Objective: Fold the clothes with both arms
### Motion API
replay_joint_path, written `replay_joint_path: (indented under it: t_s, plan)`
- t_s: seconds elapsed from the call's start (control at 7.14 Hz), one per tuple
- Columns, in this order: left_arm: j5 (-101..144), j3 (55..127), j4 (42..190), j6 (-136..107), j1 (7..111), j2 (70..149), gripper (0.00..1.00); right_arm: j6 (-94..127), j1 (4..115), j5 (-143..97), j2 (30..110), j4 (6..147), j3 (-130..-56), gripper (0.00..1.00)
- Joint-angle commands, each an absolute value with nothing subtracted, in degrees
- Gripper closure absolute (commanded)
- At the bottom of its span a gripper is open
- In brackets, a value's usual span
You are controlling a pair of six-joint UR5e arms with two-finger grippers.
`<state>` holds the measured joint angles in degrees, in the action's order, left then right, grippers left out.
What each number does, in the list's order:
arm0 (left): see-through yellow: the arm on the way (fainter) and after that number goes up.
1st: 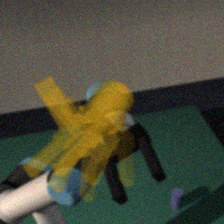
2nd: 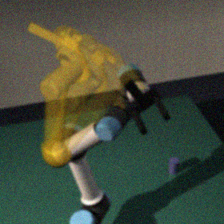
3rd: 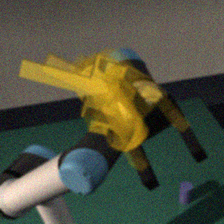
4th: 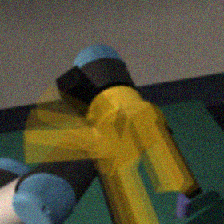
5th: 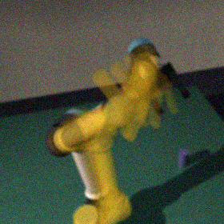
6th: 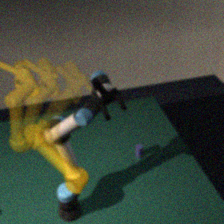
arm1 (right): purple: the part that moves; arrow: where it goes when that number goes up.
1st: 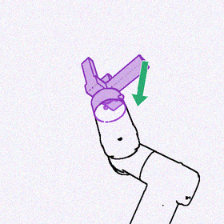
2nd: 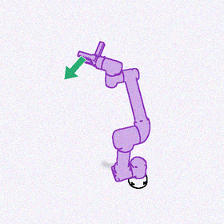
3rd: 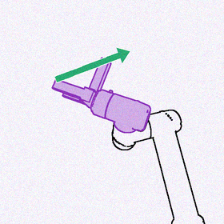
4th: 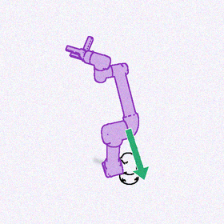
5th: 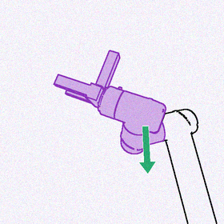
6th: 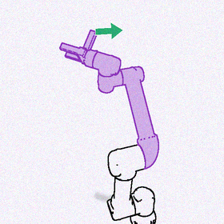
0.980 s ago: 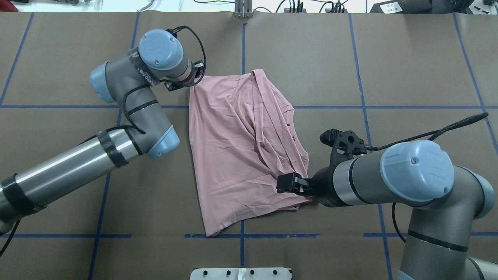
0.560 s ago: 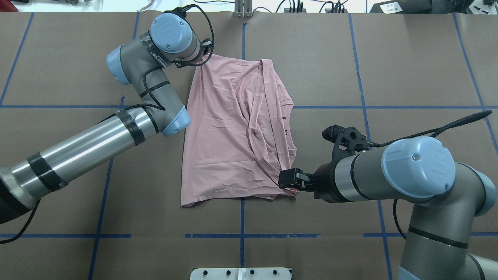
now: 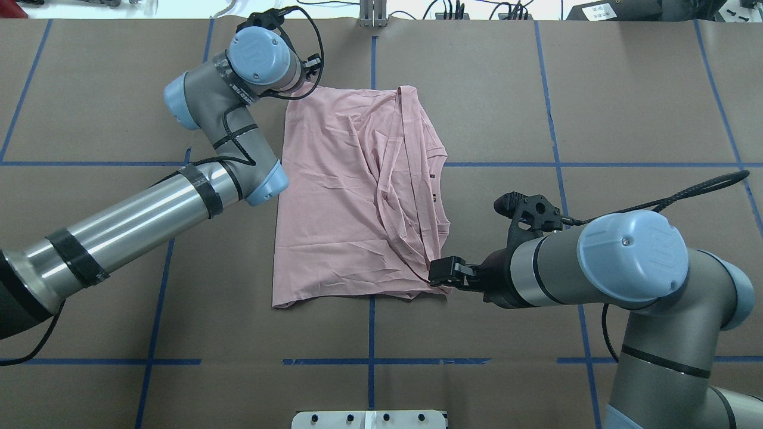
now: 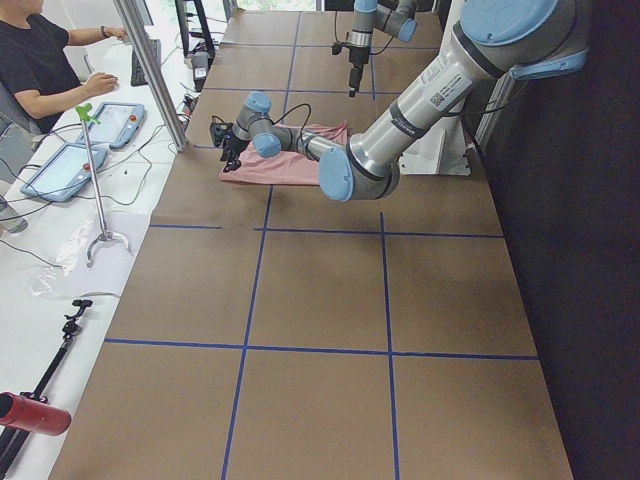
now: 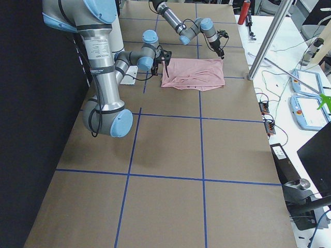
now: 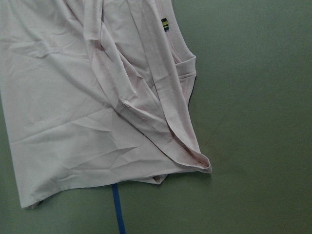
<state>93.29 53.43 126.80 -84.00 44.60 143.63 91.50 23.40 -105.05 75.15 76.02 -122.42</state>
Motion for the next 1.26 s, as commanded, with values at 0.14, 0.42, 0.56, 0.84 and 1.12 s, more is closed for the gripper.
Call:
replay_joint_path:
  t_s: [0.14,0.42,0.56,0.84,1.12]
  plan:
    - [101.69,78.82,114.07,-83.23,44.83,129.95,0.00,91.84,24.96,-104.85,75.06,78.56,-121.29,0.00]
    - [102.83,98.08,99.55,-92.48,39.76,122.30,0.00,91.85,25.49,-104.85,75.06,78.57,-121.20,0.00]
    - [102.40,103.39,96.97,-102.99,35.20,118.95,0.00,91.85,25.75,-104.85,75.06,78.66,-121.20,0.00]
    - [97.50,103.98,95.11,-119.21,25.01,117.77,0.04,91.85,26.28,-104.85,75.06,78.66,-121.20,0.00]
    - [96.42,103.45,94.48,-123.21,20.06,117.42,0.03,91.85,26.37,-104.85,75.15,78.66,-121.20,0.00]
